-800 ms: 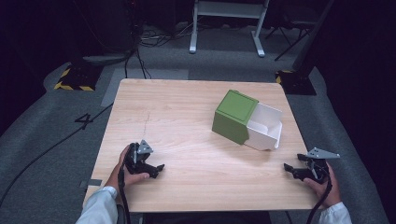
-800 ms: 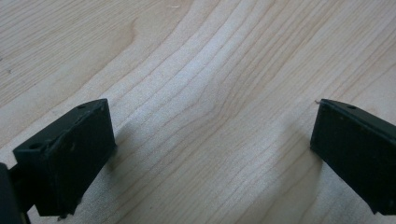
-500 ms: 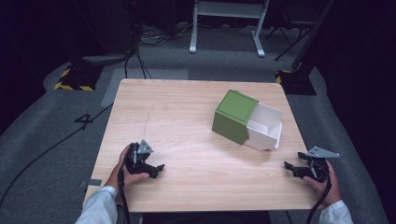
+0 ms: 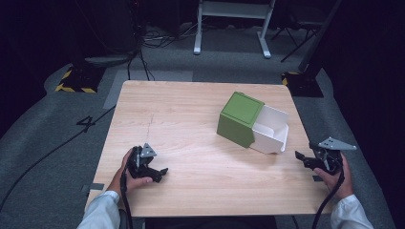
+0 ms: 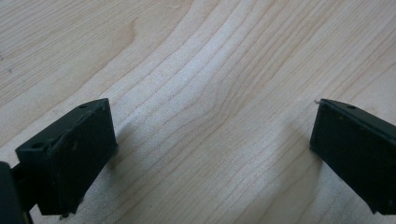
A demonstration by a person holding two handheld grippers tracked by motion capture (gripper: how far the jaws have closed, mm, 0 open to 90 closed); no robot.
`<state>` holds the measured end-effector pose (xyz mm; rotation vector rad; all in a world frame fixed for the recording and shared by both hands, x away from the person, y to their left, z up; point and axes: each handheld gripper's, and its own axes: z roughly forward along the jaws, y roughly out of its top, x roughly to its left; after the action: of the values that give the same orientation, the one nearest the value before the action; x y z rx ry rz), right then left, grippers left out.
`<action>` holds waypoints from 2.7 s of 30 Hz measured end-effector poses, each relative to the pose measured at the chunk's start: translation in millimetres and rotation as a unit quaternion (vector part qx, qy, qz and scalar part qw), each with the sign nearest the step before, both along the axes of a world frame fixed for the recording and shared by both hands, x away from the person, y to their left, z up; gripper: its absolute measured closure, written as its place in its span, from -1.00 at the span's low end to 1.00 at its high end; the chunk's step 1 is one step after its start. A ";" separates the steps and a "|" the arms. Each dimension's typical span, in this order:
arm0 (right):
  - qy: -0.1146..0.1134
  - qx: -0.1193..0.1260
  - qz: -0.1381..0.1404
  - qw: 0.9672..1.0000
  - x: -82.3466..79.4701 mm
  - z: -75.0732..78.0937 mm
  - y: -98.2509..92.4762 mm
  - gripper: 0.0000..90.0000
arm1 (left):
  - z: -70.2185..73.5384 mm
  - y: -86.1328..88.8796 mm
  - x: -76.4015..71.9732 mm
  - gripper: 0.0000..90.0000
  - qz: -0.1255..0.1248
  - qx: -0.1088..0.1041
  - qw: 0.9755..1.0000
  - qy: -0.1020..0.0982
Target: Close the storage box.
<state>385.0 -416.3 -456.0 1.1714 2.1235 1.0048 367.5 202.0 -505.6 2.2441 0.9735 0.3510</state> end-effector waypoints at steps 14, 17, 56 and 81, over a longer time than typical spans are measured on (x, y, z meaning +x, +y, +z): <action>-0.011 0.009 0.006 1.000 31.4 28.6 18.9 -0.36 | 0.0 0.0 0.0 -0.99 0.000 0.000 1.000 -0.001; -0.011 0.006 0.006 1.000 36.8 31.1 23.9 -0.35 | 0.0 0.0 0.0 -0.99 0.000 0.000 1.000 -0.001; 0.080 0.023 0.012 0.996 69.0 -13.2 55.9 -0.29 | 0.0 -0.1 -0.5 -0.99 0.000 0.000 1.000 0.001; 0.071 0.008 0.017 0.997 84.8 -4.0 90.9 -0.29 | -0.1 -2.0 -0.2 -1.00 -0.003 -0.001 1.000 0.001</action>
<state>469.8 -325.3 -460.0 1.2513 2.2564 0.9804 367.3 200.0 -505.7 2.2452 0.9687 0.3440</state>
